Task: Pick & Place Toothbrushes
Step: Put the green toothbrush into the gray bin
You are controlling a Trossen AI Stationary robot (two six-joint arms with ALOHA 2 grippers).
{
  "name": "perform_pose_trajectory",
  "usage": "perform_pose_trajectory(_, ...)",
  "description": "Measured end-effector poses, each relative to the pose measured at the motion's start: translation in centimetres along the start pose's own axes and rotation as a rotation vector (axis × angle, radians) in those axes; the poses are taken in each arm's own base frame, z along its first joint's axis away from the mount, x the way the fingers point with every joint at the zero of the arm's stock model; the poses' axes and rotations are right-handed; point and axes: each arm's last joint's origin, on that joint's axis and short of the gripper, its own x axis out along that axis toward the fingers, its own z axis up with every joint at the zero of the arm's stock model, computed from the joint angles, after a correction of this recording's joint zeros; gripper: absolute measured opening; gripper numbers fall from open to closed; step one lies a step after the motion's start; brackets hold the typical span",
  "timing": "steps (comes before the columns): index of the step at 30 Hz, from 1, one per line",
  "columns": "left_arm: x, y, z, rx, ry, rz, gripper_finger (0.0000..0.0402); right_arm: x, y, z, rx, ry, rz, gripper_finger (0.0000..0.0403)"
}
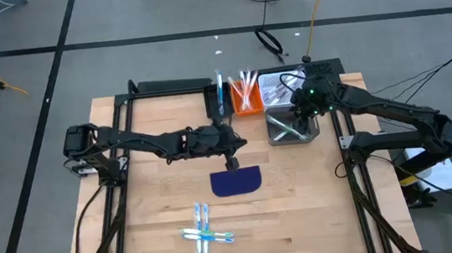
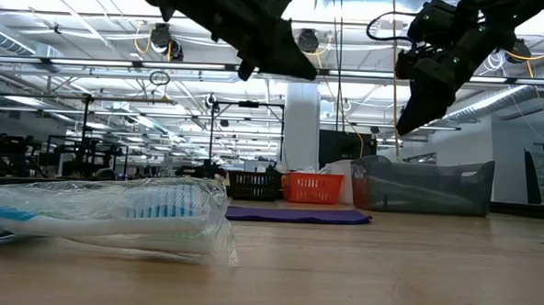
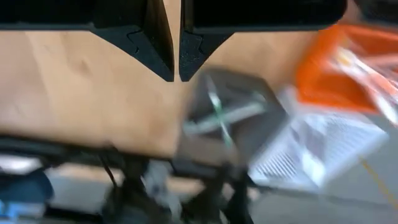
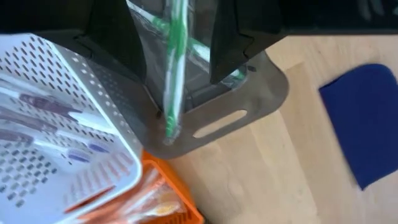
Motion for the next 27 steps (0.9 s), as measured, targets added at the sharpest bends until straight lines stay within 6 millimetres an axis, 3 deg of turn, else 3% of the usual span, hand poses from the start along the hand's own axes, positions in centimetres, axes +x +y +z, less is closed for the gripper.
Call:
perform_pose_trajectory(5, -0.6, -1.7, -2.4, 0.024, 0.243, -0.143, 0.0021, 0.0, 0.4, 0.3, -0.024, -0.026, 0.016, 0.0167)
perform_pose_trajectory(10, -2.3, -4.4, -5.0, 0.032, 0.491, -0.18, 0.0022, 0.0, 0.7, 0.6, -0.04, -0.063, 0.023, 0.017)
perform_pose_trajectory(16, -4.5, -8.0, -6.9, -0.044, 0.658, -0.214, 0.0029, 0.0, 0.7, 1.0, -0.047, -0.098, 0.022, 0.0167)
perform_pose_trajectory(23, -7.1, -11.5, -8.5, -0.163, 0.785, -0.188, 0.0099, 0.0, 0.7, 1.0, -0.047, -0.101, 0.021, 0.0166)
perform_pose_trajectory(27, -8.6, -13.5, -9.2, -0.132, 0.82, -0.249, 0.0135, 0.0, 0.7, 1.0, -0.047, -0.101, 0.021, 0.0165)
